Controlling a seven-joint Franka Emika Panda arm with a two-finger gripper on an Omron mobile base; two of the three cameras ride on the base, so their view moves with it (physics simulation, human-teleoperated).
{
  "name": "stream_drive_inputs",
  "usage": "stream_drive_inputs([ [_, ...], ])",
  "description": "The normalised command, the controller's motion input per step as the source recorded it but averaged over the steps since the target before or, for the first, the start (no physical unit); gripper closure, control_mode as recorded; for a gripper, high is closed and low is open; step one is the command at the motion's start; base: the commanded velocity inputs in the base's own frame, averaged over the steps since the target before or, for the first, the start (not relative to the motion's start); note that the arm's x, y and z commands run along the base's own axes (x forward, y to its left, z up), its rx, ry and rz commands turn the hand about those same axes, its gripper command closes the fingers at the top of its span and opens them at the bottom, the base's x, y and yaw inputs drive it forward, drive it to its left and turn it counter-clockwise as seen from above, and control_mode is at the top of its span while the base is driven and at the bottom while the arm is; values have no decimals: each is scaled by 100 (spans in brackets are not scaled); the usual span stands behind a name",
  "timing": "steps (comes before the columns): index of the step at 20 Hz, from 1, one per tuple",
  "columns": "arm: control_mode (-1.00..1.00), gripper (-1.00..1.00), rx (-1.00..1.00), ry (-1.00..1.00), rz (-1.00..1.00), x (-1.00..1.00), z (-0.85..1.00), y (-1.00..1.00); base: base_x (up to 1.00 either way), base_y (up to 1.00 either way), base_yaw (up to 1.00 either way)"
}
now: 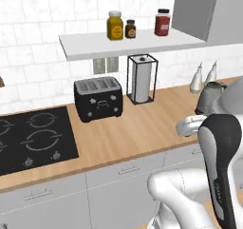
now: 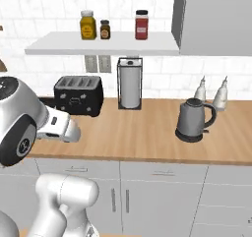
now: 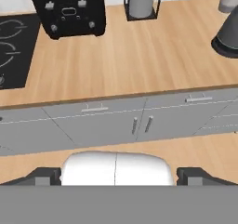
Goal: Navigate to the fridge.
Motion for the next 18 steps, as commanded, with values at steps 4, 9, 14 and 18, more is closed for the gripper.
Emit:
stream_drive_inputs([
  [4,100,-100,0,0,0,0,0,0,-2,0,-97],
  [9,100,-100,0,0,0,0,0,0,0,0,-100],
  [14,100,-100,0,0,0,0,0,0,0,0,-100],
  [18,100,-100,0,0,0,0,0,0,0,0,-100],
])
